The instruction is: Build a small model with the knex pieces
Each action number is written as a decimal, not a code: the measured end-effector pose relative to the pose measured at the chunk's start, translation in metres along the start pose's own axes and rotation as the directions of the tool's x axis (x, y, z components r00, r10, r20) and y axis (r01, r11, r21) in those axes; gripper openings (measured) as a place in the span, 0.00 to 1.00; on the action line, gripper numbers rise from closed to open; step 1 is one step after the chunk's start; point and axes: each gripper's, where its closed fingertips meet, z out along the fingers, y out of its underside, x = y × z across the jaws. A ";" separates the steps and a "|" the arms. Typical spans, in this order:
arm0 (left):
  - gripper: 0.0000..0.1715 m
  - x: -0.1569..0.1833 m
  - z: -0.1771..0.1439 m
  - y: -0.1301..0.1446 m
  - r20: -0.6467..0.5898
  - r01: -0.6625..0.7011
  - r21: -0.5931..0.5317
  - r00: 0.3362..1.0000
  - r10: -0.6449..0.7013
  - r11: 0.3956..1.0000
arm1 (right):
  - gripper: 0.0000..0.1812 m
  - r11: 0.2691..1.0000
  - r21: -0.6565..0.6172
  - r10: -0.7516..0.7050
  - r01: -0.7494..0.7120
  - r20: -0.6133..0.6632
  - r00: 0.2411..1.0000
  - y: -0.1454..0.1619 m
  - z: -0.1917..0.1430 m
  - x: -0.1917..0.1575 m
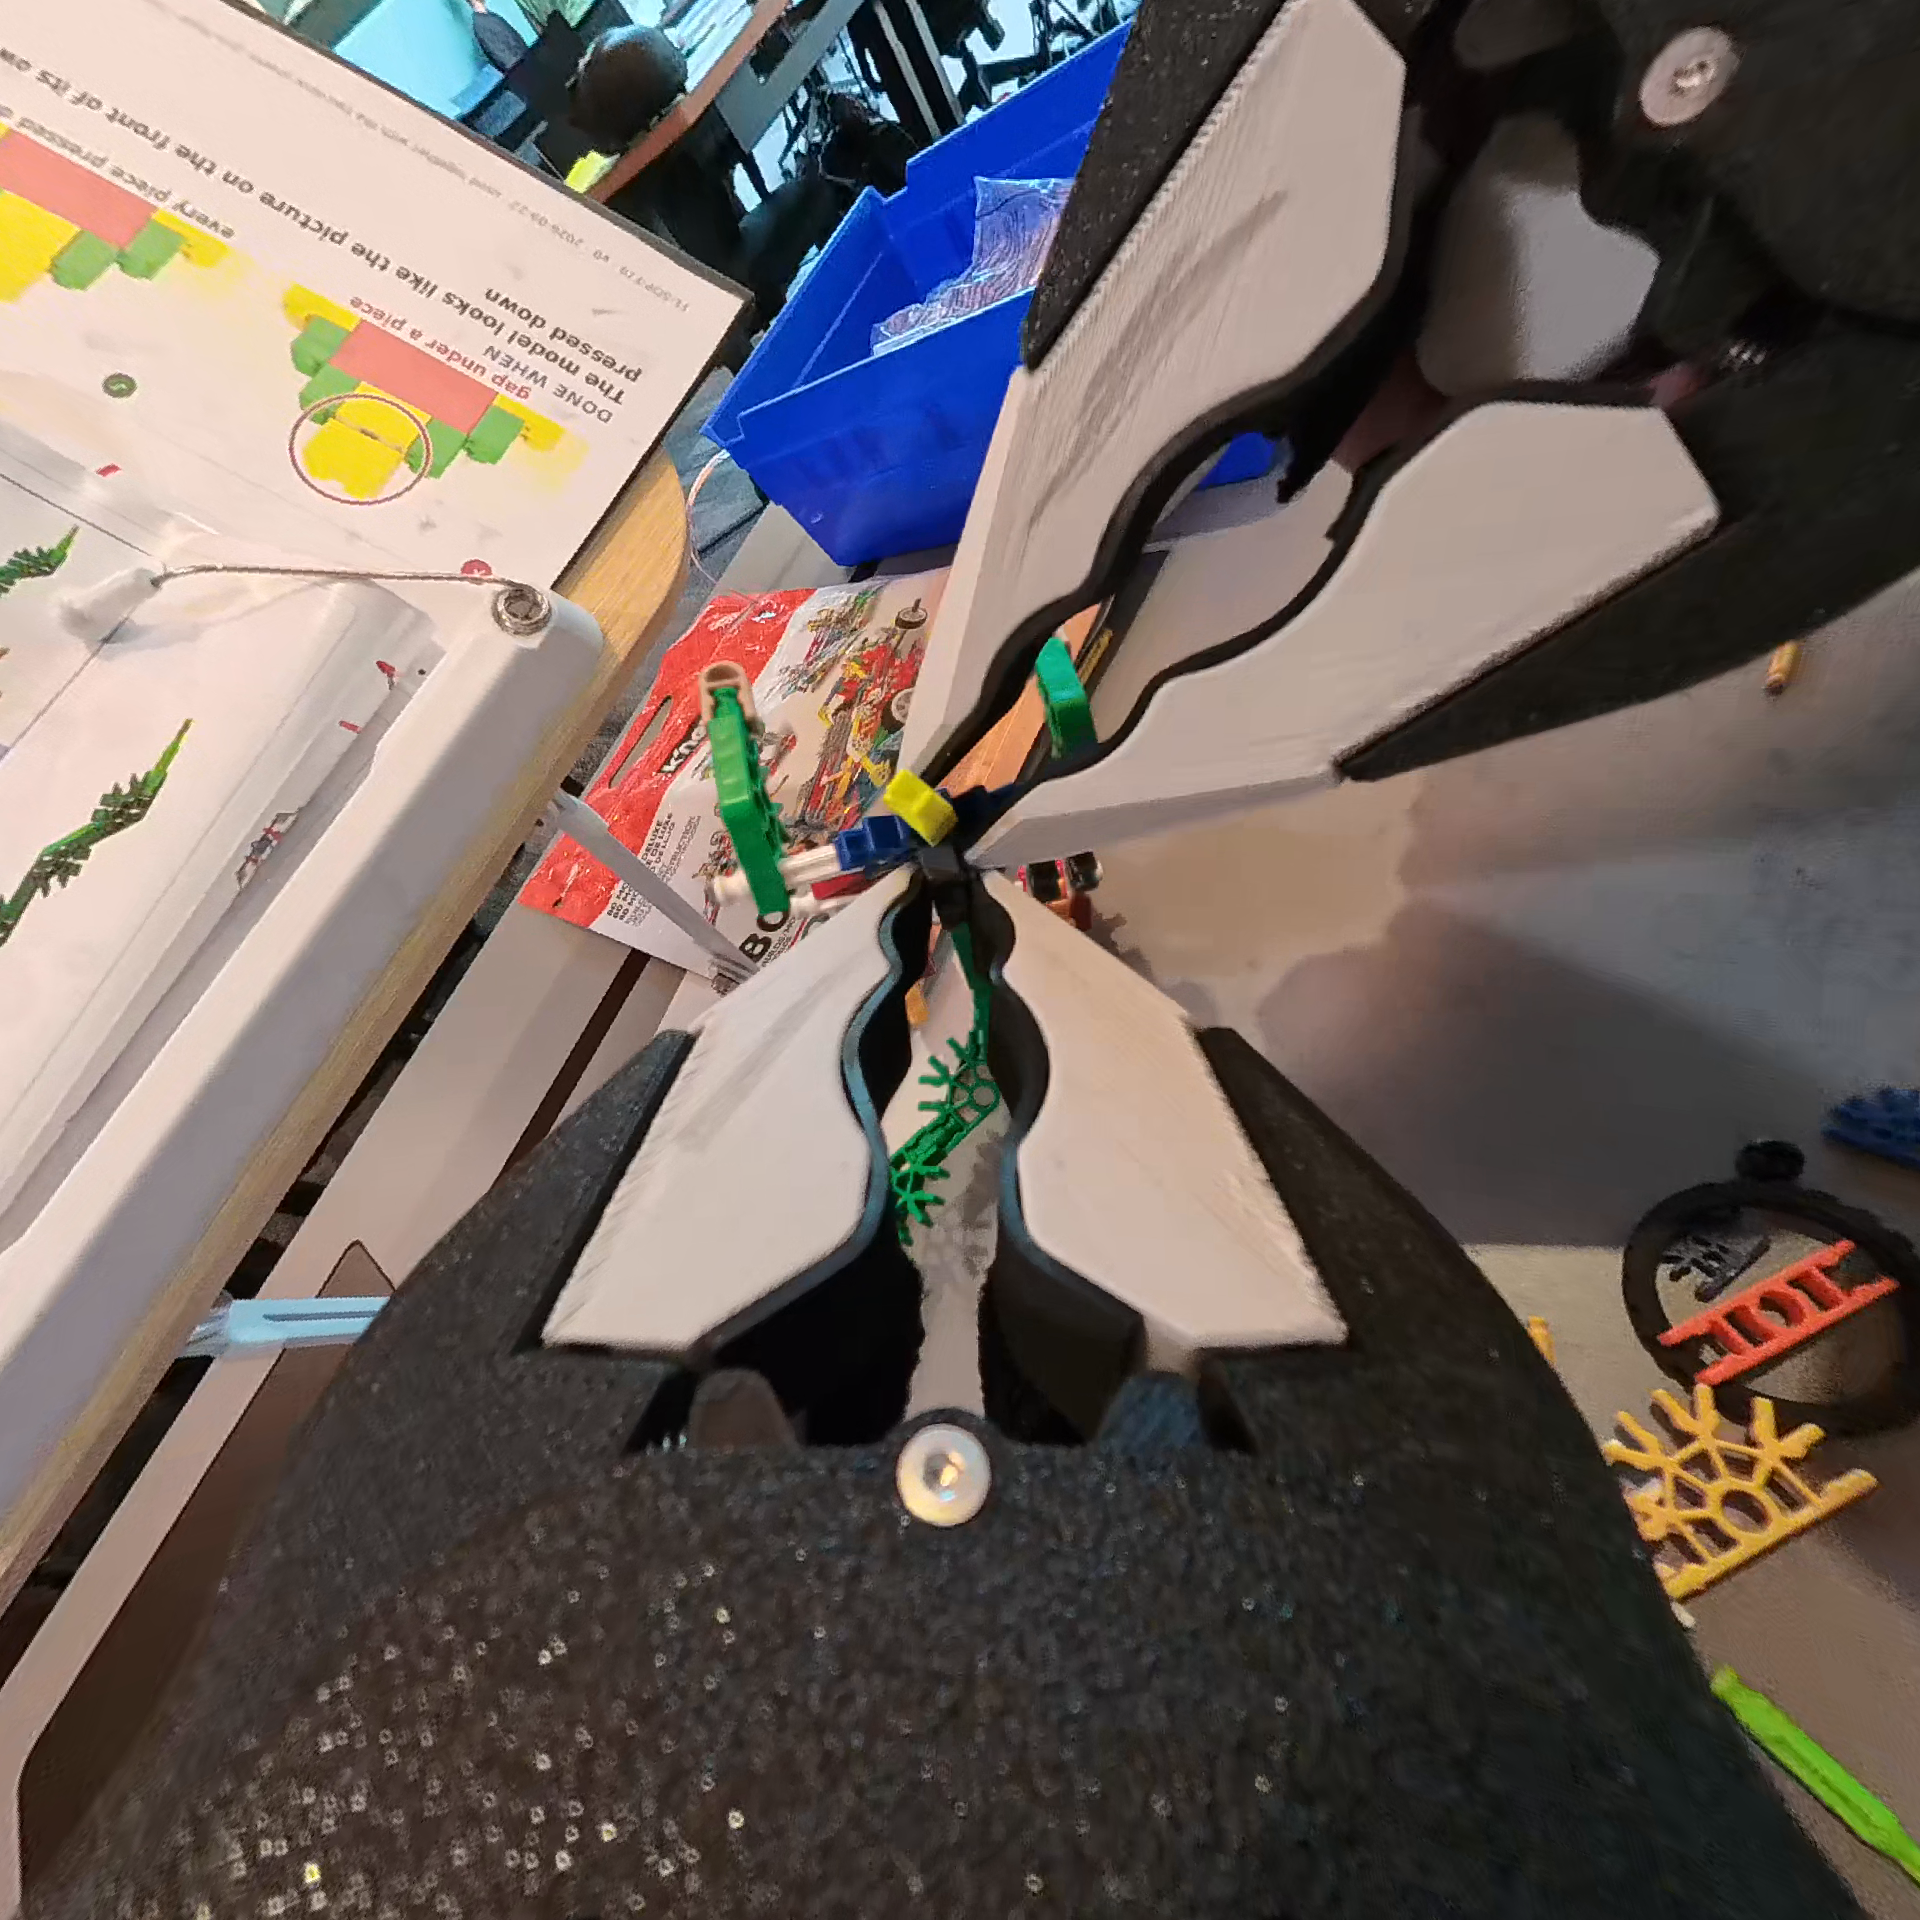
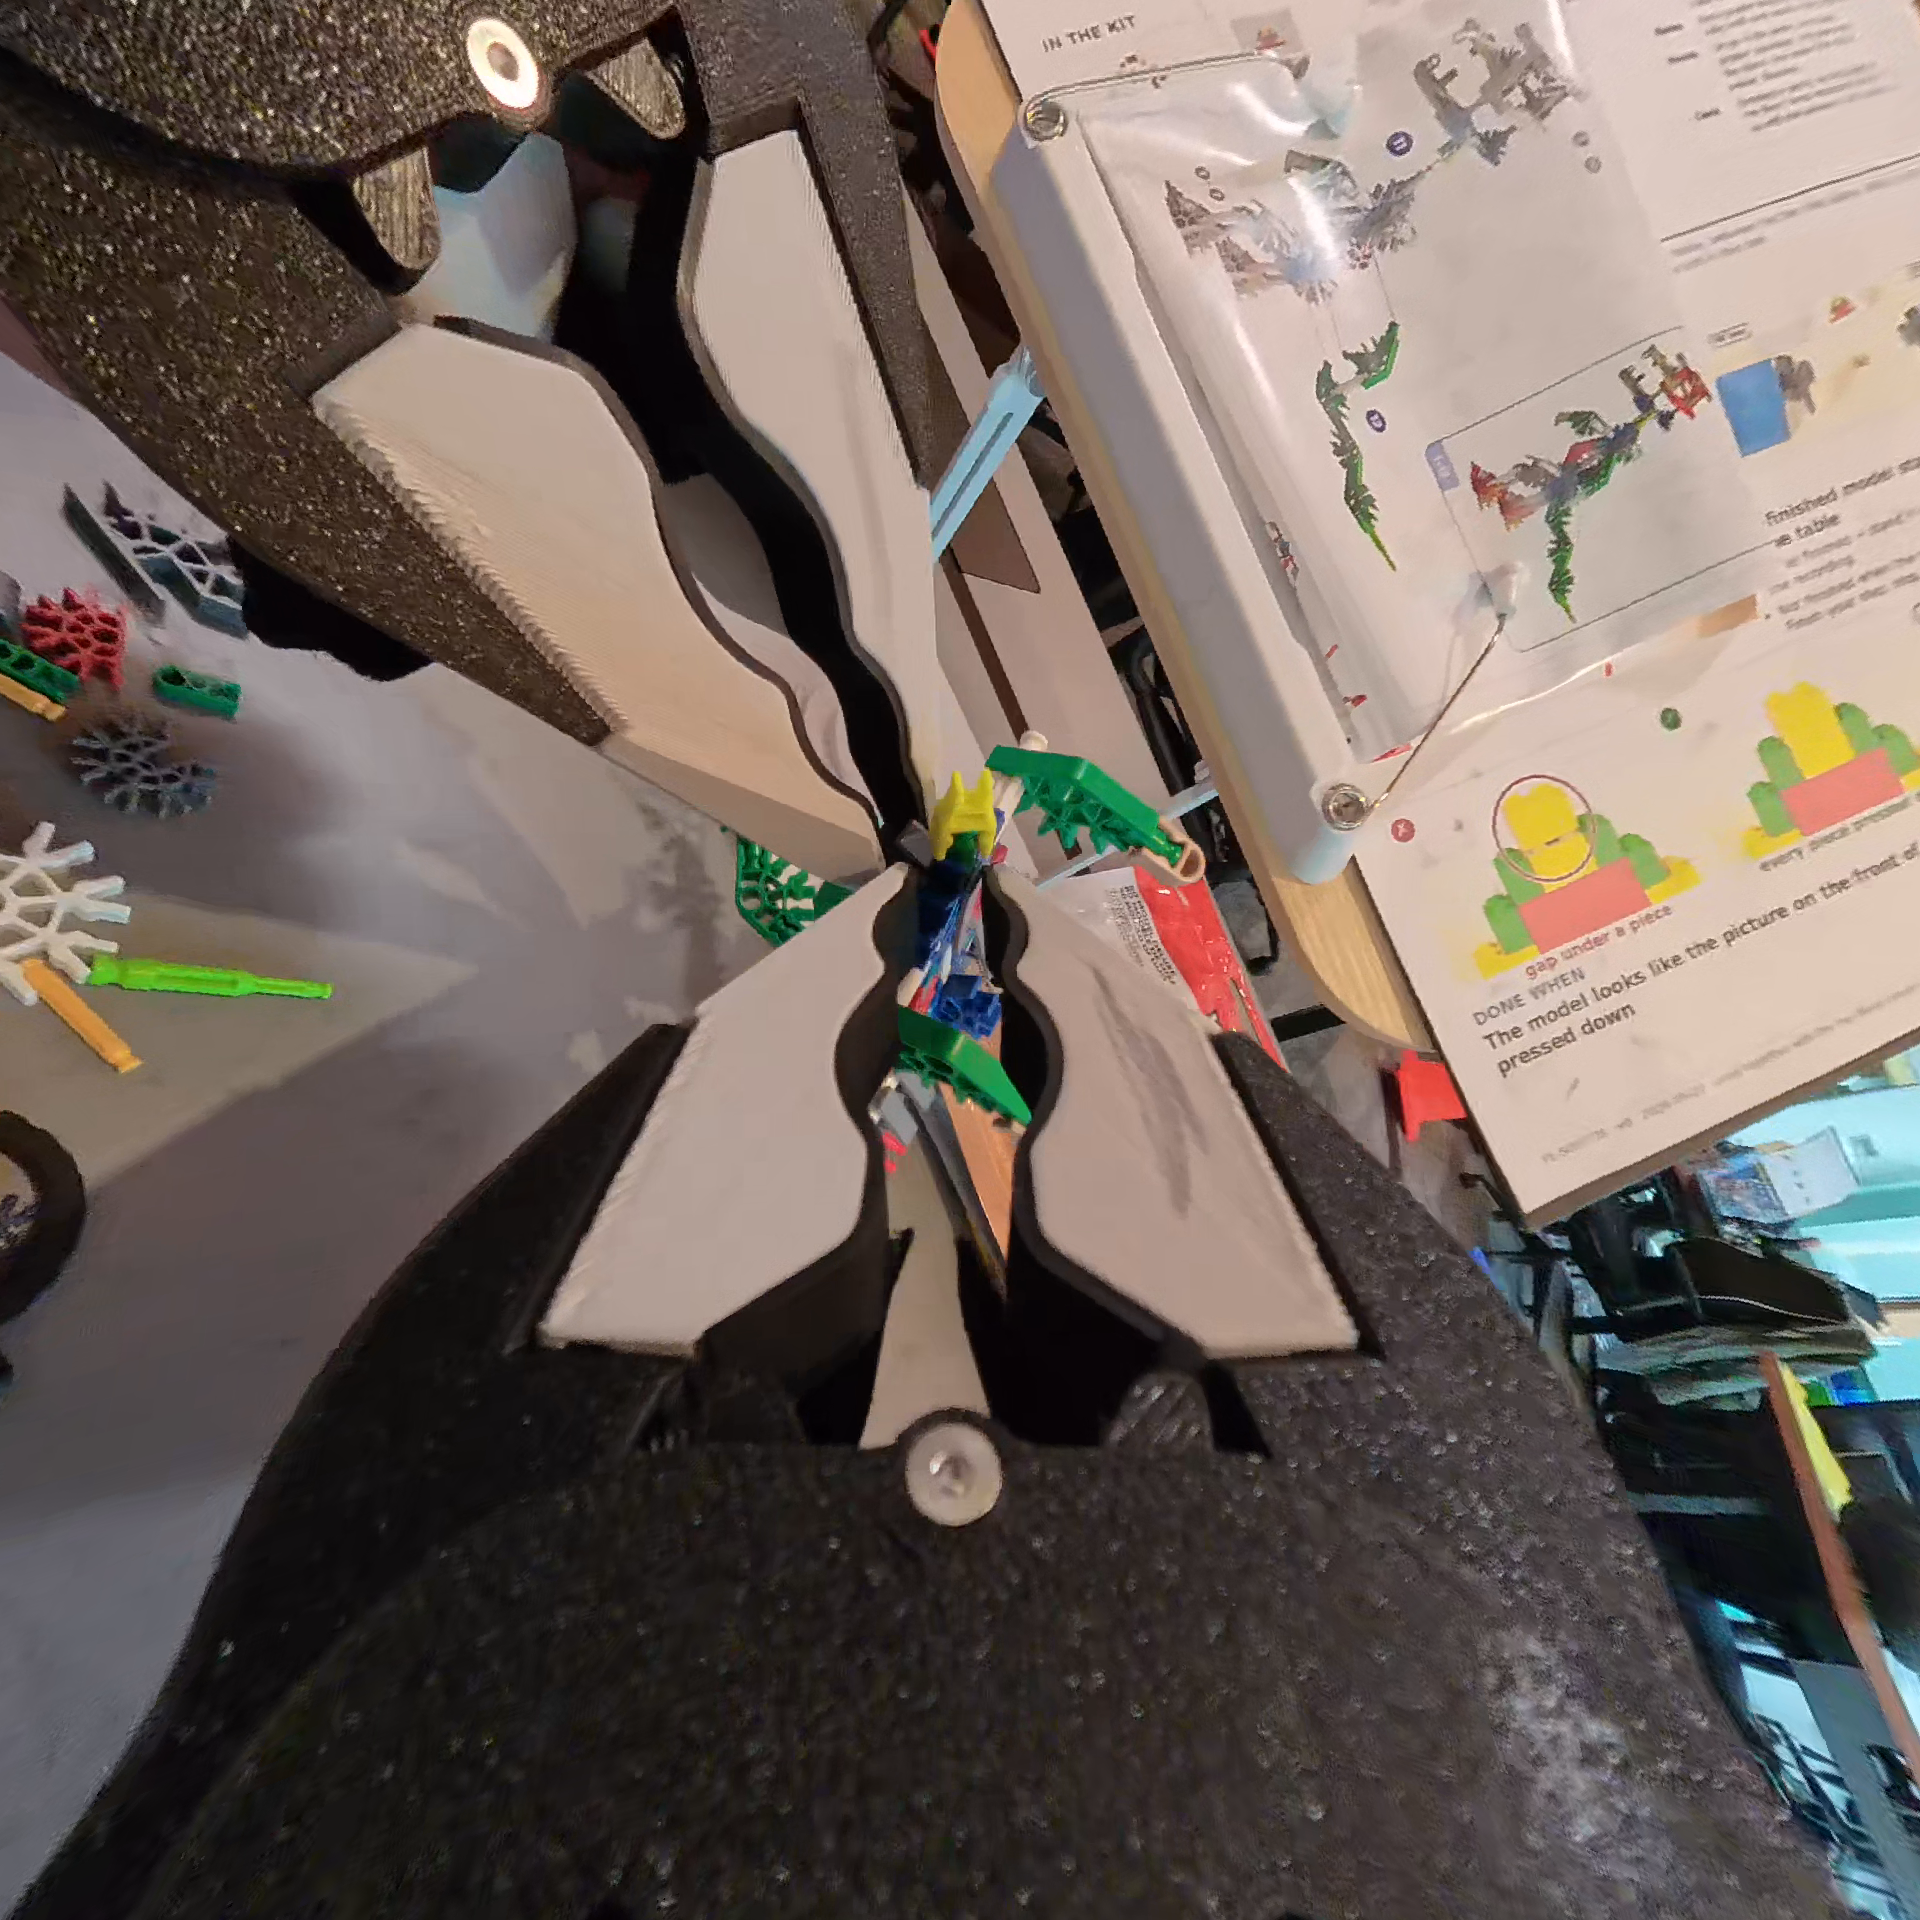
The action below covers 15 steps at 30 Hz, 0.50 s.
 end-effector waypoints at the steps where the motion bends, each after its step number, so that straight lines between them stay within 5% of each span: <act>1: 0.02 0.000 0.000 0.000 -0.005 -0.003 0.004 1.000 0.003 1.000 | 0.07 1.000 0.004 0.008 -0.008 0.007 1.000 0.001 -0.001 0.000; 11: 0.02 -0.001 -0.006 -0.004 -0.065 0.066 0.041 0.996 -0.064 0.997 | 0.12 0.977 0.029 0.202 -0.213 0.209 0.957 0.009 -0.015 0.004; 15: 0.02 0.005 -0.007 -0.007 -0.171 0.189 0.059 0.969 -0.177 0.980 | 0.15 0.930 0.009 0.343 -0.368 0.342 0.875 0.013 -0.020 0.000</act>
